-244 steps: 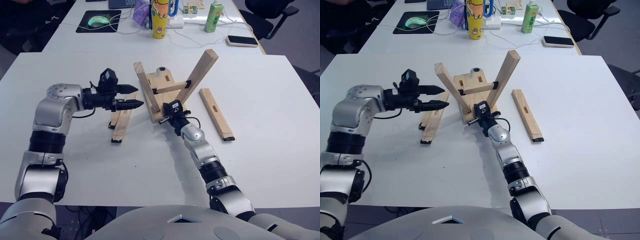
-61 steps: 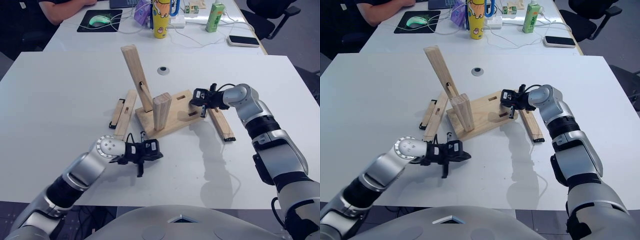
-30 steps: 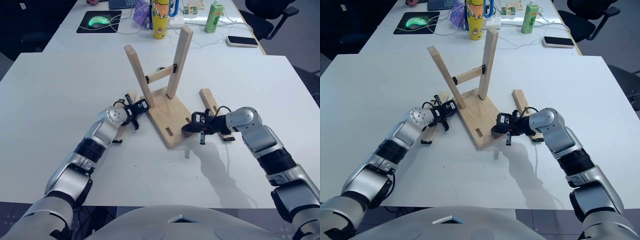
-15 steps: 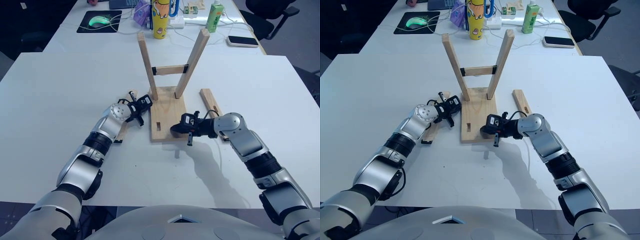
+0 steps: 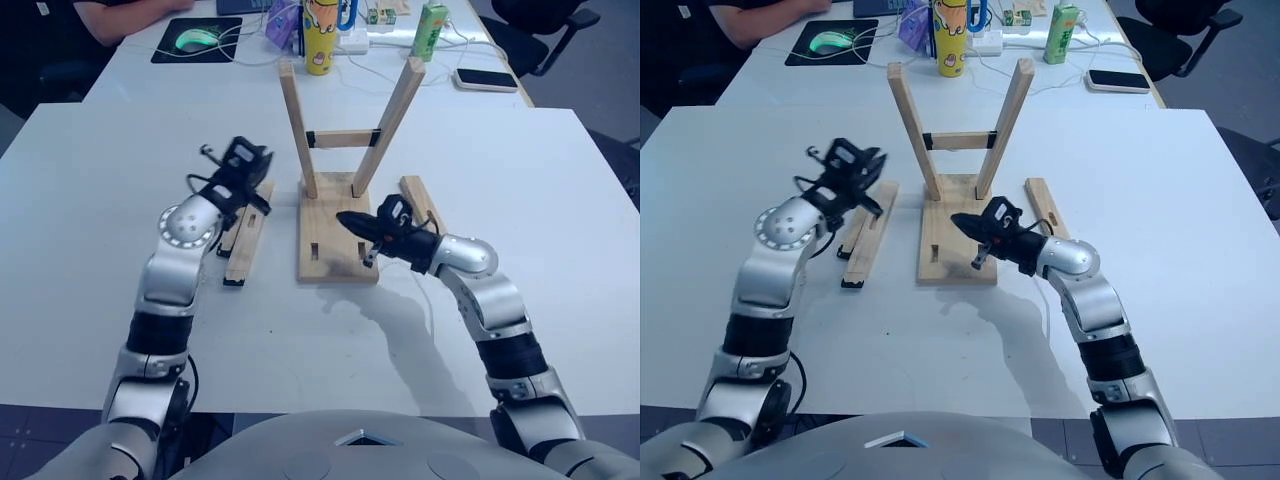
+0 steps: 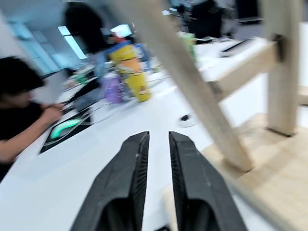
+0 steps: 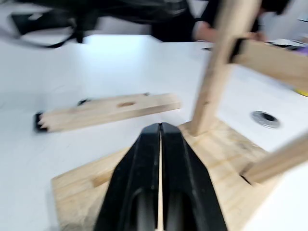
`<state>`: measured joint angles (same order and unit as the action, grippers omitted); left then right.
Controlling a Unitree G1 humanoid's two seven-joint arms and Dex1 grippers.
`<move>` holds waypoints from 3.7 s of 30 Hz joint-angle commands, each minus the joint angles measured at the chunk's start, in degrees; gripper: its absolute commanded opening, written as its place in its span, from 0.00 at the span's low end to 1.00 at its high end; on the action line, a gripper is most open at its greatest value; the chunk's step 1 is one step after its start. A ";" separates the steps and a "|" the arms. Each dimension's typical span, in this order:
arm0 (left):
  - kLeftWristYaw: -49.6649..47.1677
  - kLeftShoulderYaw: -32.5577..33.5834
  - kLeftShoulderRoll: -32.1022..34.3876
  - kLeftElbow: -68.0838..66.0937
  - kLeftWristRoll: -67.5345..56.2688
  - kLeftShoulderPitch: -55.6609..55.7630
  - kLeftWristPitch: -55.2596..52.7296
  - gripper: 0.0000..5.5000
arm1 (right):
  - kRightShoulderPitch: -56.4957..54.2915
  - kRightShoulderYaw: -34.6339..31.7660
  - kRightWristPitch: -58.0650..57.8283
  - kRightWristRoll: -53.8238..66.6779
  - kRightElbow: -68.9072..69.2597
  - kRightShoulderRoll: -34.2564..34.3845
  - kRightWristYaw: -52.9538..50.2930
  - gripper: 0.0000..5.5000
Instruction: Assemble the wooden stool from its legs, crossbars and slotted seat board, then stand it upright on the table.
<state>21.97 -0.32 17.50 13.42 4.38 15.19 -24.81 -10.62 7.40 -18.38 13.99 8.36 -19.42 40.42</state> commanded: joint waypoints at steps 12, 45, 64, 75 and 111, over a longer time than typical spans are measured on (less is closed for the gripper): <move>2.84 9.19 0.42 -12.34 -13.13 -4.85 -8.61 0.52 | 2.52 -5.35 -11.62 6.56 2.70 11.98 -15.61 0.17; 5.37 4.21 5.47 -26.61 -14.57 -2.47 -16.47 0.25 | -1.17 -3.56 -11.45 4.68 -0.03 12.22 -17.44 0.30; 15.23 3.86 9.16 -1.92 -14.47 -15.67 24.21 0.24 | 1.12 -18.04 -37.49 46.58 5.25 20.78 -19.65 0.41; 14.20 -4.72 5.35 1.89 -13.65 -11.20 20.57 0.24 | -2.24 -17.94 -35.36 50.46 2.66 22.22 -26.70 0.58; 11.44 -5.35 0.47 5.11 -21.66 -12.17 11.23 0.38 | -3.83 -13.43 -21.92 40.70 -2.09 22.48 -28.23 0.08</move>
<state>33.29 -7.41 18.57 16.50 -14.21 3.31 -11.80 -14.96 -6.42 -41.96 57.77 6.14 4.50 11.85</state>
